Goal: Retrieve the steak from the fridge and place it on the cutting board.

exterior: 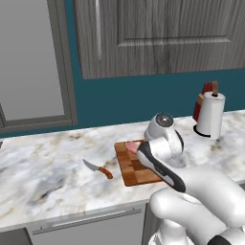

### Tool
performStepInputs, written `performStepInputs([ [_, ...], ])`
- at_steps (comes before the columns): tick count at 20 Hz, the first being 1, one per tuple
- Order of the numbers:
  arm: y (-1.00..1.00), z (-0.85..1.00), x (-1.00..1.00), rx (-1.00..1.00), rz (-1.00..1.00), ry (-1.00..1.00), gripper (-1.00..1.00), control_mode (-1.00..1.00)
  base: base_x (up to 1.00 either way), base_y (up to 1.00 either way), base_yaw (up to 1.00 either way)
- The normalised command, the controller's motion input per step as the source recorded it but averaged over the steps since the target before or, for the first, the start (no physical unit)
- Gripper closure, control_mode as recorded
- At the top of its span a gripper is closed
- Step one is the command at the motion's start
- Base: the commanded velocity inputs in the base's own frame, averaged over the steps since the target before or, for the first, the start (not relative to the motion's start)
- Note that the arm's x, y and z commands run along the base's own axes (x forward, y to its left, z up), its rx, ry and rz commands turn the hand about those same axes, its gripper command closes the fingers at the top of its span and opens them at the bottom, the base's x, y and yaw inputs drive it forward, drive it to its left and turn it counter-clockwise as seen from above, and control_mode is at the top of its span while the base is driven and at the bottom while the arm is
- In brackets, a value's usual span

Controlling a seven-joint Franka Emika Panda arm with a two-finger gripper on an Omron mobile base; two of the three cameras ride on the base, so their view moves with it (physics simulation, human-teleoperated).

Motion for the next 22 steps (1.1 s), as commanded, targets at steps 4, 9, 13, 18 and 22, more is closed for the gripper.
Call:
performStepInputs([
  [4,-0.46,0.43,-0.56,0.00,-0.15,-0.07,-1.00,-1.00,0.00,0.00,0.00],
  [9,-0.51,0.66,-0.75,0.05,-0.22,0.00,-1.00,-1.00,0.00,0.00,0.00],
  [13,-0.56,0.53,-0.85,0.16,-0.23,0.00,-1.00,-1.00,0.00,0.00,0.00],
  [18,-0.36,0.37,-0.97,0.19,-0.23,0.00,-1.00,-1.00,0.00,0.00,0.00],
  [22,-0.01,0.14,-0.74,0.09,-0.29,0.00,-1.00,-1.00,0.00,0.00,0.00],
])
